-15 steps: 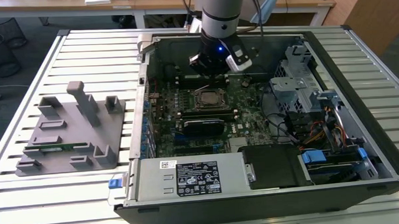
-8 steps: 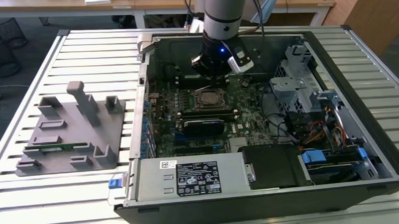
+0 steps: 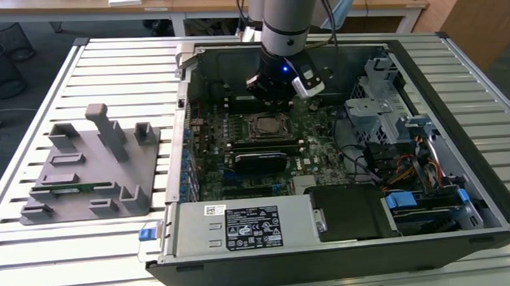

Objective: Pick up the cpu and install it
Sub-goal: 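Install the first cpu locking lever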

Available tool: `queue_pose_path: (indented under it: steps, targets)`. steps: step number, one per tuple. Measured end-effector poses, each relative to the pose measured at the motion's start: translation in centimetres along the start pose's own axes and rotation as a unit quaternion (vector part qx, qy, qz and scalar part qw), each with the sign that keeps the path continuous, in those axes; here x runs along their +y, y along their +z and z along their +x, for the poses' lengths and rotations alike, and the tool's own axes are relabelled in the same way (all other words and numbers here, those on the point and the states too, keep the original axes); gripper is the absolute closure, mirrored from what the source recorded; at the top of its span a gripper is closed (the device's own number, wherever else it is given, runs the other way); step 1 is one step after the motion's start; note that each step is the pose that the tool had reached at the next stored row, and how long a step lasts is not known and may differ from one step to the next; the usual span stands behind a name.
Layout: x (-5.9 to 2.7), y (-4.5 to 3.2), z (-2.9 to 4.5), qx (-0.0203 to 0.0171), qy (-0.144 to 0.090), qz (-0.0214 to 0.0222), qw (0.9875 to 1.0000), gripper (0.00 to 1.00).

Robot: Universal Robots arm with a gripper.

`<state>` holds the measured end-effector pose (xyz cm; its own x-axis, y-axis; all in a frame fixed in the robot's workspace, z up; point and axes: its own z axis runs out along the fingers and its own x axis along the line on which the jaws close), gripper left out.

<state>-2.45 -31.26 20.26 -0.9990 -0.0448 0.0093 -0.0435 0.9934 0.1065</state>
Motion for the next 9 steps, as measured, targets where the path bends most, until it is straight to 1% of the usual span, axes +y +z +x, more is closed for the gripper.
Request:
queue_pose_path:
  steps: [4, 9]
  targets:
    - [-0.05, 0.35, -0.14, 0.0000, 0.000, 0.0001, 1.0000, 0.89]
    - [-0.03, 0.22, -0.17, 0.0000, 0.000, 0.0001, 1.0000, 0.89]
